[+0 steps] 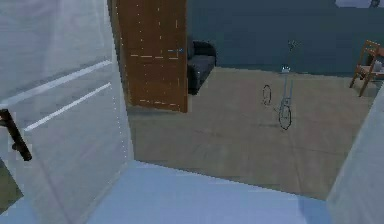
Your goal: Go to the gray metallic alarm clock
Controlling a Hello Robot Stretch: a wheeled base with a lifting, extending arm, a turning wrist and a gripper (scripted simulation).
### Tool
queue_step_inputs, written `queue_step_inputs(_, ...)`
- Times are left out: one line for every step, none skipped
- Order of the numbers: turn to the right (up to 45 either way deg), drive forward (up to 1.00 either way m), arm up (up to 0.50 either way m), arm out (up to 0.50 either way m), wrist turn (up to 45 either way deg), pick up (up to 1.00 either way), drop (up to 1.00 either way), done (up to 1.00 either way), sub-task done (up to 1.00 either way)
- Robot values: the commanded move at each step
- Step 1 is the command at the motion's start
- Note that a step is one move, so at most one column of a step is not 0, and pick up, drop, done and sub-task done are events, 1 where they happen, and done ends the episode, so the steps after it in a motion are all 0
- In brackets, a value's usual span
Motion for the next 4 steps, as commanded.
queue_step_inputs(0.0, 1.00, 0.00, 0.00, 0.0, 0.00, 0.00, 0.00, 0.00)
queue_step_inputs(0.0, 0.70, 0.00, 0.00, 0.0, 0.00, 0.00, 0.00, 0.00)
queue_step_inputs(-45.0, 0.00, 0.00, 0.00, 0.0, 0.00, 0.00, 0.00, 0.00)
queue_step_inputs(-3.0, 0.00, 0.00, 0.00, 0.0, 0.00, 0.00, 0.00, 0.00)
